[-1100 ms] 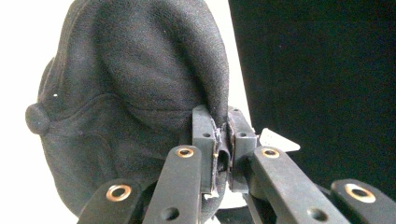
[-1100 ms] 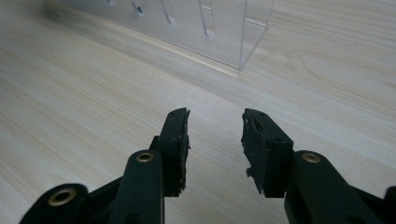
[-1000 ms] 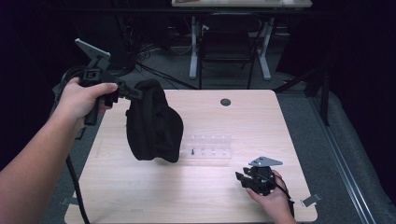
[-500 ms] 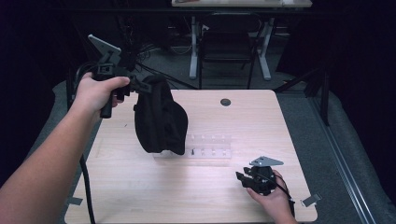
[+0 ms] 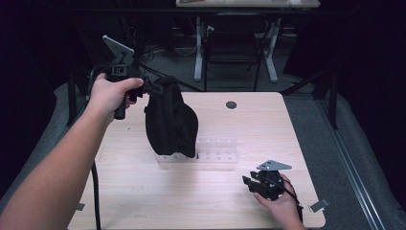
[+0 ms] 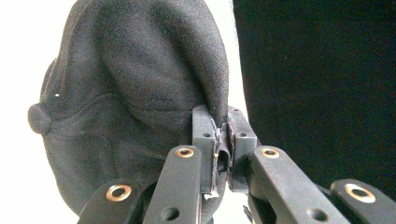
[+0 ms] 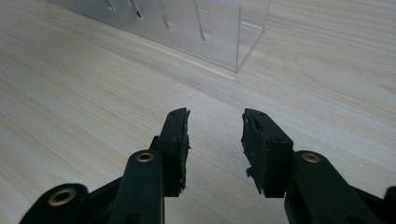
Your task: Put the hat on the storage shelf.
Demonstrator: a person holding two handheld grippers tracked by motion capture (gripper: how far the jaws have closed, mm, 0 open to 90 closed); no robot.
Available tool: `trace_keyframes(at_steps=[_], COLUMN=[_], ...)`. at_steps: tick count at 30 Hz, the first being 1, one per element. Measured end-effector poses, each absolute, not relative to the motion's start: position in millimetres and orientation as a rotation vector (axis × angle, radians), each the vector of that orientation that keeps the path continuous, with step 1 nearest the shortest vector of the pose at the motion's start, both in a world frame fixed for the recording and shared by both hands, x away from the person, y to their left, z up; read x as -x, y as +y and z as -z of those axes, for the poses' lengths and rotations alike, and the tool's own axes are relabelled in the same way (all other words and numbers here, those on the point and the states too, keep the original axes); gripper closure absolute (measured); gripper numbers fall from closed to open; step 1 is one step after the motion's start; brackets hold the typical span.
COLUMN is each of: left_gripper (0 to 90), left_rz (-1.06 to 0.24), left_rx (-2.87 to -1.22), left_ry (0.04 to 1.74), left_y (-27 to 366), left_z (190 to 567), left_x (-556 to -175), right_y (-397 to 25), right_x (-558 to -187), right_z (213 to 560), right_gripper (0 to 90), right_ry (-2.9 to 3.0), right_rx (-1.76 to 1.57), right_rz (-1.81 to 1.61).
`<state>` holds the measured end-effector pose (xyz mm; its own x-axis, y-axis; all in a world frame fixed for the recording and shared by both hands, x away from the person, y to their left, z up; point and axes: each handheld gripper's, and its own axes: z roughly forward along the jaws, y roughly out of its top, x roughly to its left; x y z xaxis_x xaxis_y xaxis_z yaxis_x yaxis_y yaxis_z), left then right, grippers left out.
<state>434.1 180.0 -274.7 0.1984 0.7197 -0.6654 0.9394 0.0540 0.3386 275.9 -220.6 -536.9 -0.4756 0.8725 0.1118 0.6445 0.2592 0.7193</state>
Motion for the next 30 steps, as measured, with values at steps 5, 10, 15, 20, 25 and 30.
trace_keyframes(at_steps=[5, 10, 15, 20, 25, 30], left_gripper=[84.8, 84.8, 84.7, 84.7, 84.6, 84.6], left_rz=[0.356, 0.346, 0.355, 0.361, 0.364, 0.373], left_rx=[-1.729, -1.748, -1.765, -1.777, -1.791, -1.801], left_ry=[1.575, 1.581, 1.568, 1.547, 1.525, 1.511], left_y=[173.4, 167.6, 159.9, 150.4, 141.7, 138.2], left_z=[276.4, 278.7, 280.0, 279.3, 278.4, 278.7], left_x=[-434.8, -435.8, -435.4, -433.3, -431.6, -431.1], right_y=[-220.8, -220.8, -221.0, -220.4, -220.9, -221.0], right_x=[-276.0, -276.0, -276.1, -276.2, -276.3, -275.8], right_z=[537.0, 536.8, 536.7, 536.9, 536.8, 535.2], right_gripper=[60.7, 60.7, 60.7, 60.7, 60.7, 60.7], right_ry=[2.225, 2.226, 2.226, 2.222, 2.226, 2.222], right_rx=[-1.392, -1.392, -1.394, -1.392, -1.392, -1.390], right_rz=[-1.051, -1.045, -1.043, -1.051, -1.047, -1.049])
